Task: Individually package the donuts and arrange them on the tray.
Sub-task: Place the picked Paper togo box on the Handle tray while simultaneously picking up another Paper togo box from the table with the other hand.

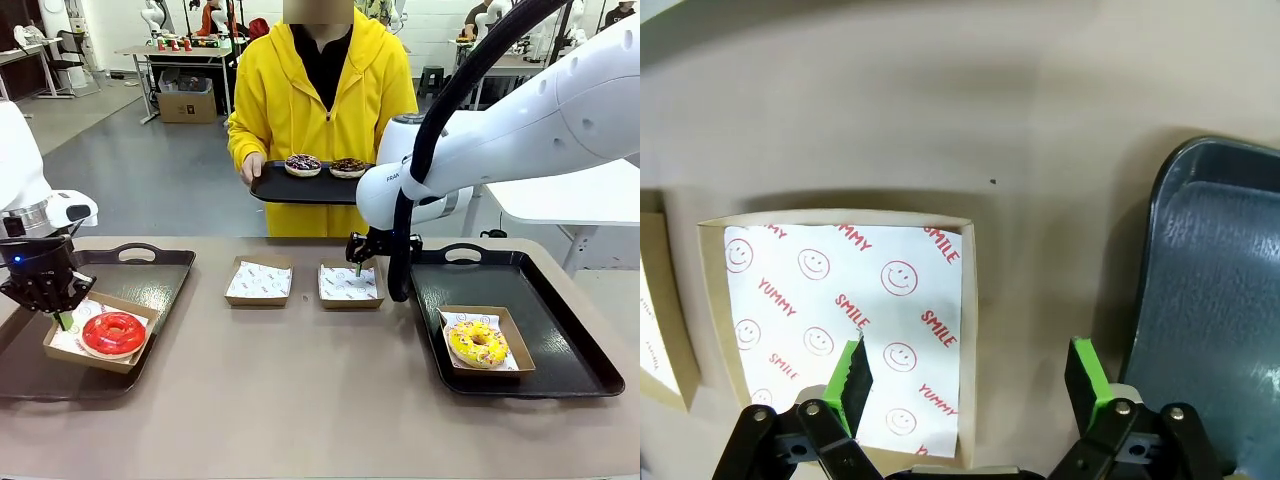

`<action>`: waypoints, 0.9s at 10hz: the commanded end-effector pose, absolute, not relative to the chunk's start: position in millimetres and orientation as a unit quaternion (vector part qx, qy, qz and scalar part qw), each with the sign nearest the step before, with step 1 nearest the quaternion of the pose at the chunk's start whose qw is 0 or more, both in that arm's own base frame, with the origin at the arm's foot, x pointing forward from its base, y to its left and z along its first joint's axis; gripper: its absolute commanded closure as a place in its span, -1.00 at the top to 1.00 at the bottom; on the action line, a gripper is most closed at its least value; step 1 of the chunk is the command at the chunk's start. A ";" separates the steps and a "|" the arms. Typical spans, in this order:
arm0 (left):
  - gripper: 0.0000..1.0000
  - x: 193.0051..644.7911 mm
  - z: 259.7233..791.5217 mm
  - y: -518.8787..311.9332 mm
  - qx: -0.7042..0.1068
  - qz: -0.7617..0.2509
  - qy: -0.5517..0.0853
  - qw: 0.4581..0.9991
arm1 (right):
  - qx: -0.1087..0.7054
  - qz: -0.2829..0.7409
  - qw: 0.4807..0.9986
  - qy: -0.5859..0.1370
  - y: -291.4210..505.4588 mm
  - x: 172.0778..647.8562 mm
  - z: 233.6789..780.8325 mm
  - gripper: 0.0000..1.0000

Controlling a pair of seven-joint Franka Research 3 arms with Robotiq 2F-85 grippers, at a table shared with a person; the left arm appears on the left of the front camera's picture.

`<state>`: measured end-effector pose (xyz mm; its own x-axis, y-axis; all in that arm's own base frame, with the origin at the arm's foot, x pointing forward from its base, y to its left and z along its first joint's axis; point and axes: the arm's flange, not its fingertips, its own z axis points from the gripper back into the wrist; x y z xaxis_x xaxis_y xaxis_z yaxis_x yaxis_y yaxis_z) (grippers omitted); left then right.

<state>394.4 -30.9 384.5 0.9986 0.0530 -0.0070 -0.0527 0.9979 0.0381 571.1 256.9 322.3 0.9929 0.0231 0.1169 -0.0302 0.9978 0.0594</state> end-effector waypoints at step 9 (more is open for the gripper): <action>1.00 402.3 368.9 -19.2 0.027 -0.001 0.014 1.000 | 0.029 -0.008 0.997 -0.067 261.9 579.8 320.5 -0.73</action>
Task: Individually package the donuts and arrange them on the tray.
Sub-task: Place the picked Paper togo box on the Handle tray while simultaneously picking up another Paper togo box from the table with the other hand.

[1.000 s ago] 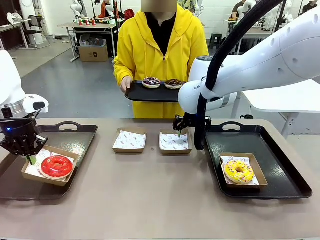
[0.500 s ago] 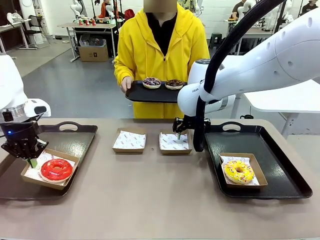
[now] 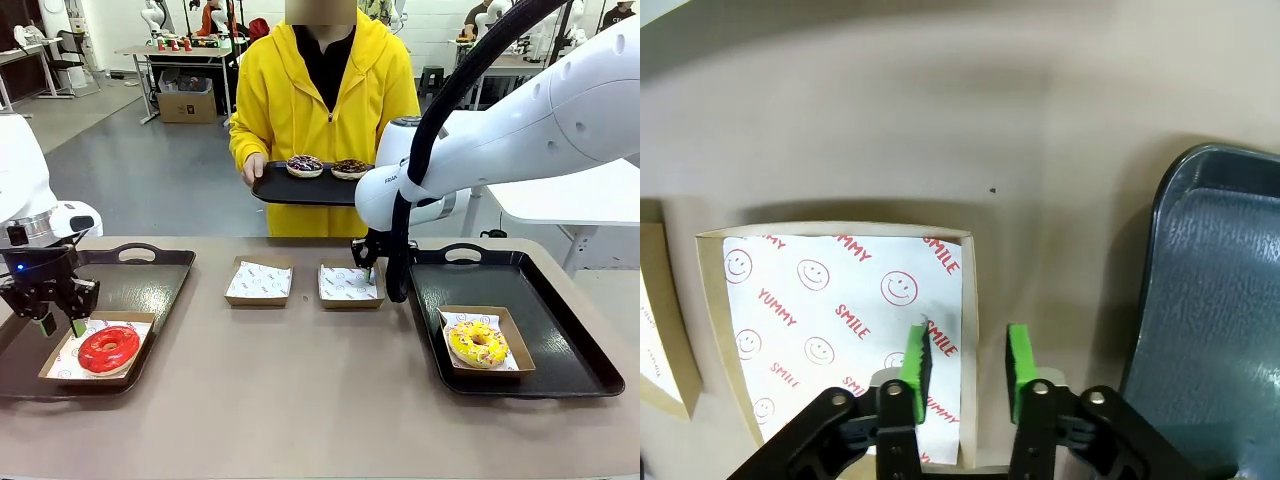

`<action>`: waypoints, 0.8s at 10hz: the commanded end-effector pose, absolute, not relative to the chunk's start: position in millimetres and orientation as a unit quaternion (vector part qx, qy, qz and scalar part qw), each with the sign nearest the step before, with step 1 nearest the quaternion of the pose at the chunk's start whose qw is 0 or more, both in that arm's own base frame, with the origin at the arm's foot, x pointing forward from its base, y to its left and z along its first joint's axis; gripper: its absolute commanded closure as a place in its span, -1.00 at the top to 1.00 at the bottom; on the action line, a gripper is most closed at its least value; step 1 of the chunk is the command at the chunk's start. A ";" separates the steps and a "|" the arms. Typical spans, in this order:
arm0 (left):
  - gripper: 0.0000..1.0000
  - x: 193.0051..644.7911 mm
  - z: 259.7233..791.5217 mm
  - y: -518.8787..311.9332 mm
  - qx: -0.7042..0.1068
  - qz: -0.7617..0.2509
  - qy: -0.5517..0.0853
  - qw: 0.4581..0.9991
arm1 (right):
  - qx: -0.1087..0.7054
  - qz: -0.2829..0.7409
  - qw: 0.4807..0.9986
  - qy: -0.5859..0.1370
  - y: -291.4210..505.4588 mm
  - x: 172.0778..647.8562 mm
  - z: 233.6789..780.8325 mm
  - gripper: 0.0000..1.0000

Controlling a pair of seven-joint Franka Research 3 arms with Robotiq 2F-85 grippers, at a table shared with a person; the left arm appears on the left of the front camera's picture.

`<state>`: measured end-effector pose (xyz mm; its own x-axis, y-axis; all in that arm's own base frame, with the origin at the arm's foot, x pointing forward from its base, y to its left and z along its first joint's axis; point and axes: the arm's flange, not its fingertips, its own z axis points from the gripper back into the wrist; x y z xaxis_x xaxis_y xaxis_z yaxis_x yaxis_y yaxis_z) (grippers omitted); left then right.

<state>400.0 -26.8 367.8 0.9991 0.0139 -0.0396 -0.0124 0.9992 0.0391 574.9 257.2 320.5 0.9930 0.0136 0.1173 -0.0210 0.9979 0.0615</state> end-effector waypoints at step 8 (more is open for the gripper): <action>1.00 401.9 370.8 -18.6 0.001 -0.004 0.020 1.000 | 0.042 -0.029 0.997 -0.064 262.4 578.7 325.3 -1.00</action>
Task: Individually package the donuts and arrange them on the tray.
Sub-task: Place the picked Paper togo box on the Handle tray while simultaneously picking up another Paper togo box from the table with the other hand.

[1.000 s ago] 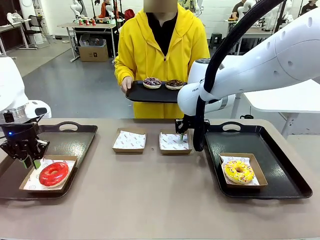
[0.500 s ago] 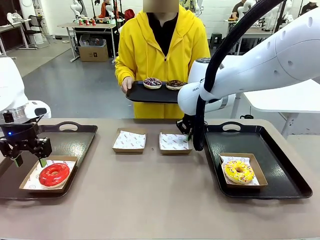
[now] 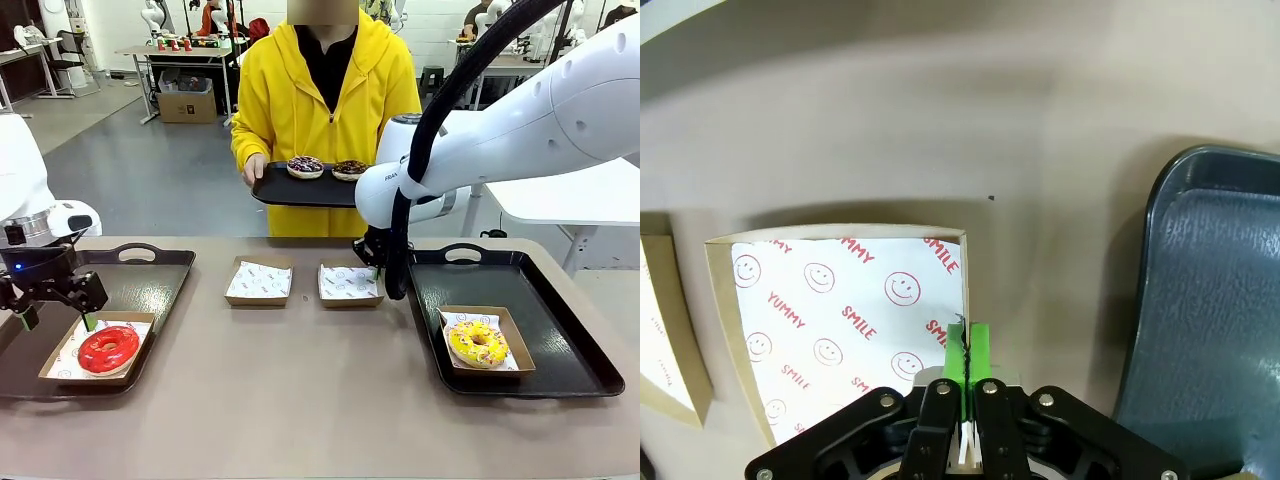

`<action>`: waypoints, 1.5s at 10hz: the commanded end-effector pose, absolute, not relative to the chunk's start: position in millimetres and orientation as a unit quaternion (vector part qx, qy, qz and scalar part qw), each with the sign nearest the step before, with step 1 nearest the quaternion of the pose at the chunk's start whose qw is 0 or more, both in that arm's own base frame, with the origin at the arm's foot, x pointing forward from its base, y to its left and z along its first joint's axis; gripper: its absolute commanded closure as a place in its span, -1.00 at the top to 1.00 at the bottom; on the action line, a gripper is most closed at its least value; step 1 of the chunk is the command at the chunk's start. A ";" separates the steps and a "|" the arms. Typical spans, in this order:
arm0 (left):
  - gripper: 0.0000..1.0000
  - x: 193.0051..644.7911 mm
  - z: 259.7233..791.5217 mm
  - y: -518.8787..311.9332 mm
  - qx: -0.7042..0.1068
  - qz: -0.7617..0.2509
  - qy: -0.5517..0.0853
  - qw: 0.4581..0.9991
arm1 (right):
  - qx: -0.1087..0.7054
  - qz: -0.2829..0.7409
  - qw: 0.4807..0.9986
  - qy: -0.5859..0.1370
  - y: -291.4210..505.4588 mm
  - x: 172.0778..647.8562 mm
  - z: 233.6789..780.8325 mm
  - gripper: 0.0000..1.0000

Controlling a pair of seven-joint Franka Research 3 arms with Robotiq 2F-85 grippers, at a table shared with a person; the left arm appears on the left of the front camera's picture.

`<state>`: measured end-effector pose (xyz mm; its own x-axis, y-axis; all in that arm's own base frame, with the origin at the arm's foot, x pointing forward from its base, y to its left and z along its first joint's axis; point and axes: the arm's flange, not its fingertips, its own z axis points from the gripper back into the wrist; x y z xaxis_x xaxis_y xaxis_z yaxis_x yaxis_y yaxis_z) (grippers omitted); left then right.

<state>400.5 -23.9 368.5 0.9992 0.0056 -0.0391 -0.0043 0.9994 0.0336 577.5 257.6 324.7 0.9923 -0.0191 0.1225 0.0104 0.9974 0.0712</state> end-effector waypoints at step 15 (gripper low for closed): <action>1.00 316.2 398.1 208.0 -0.540 0.088 -0.141 0.825 | 0.026 -0.080 0.993 -0.078 271.8 602.6 512.0 -1.00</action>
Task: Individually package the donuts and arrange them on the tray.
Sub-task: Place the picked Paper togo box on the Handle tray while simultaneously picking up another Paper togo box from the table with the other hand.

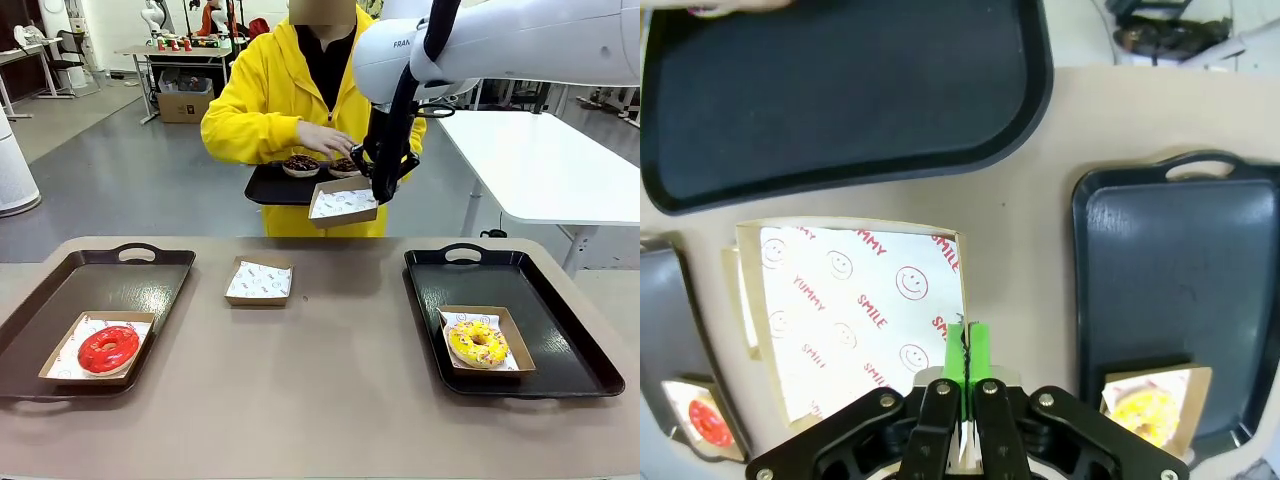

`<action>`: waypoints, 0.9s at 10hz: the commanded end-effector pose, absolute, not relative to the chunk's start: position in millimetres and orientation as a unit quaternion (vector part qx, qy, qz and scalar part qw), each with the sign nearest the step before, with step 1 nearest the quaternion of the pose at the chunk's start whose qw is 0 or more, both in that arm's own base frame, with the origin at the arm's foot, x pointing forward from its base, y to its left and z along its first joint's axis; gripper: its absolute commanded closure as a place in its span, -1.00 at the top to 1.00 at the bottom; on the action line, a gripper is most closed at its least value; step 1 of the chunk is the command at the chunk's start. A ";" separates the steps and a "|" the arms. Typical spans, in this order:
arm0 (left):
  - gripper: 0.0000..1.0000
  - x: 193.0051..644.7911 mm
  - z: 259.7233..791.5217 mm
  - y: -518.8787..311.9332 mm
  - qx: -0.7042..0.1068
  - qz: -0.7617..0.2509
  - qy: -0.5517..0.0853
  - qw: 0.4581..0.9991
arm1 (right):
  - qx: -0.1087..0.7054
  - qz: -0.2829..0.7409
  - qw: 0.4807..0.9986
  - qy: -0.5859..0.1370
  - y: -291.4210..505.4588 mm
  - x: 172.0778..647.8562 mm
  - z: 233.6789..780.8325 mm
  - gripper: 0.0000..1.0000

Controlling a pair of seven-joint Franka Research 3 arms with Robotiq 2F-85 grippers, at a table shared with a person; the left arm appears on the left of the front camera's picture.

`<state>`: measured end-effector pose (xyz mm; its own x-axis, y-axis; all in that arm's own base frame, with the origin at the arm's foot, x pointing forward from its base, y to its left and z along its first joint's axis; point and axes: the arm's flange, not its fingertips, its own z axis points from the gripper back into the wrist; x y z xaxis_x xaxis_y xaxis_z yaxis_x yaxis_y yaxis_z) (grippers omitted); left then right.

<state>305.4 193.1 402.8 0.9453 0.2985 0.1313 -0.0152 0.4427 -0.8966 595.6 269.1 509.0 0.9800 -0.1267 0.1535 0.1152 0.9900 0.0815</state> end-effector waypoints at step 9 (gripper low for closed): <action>1.00 303.8 394.8 205.7 -0.531 0.104 -0.134 0.830 | 0.036 -0.061 0.994 -0.079 269.1 595.6 509.0 -1.00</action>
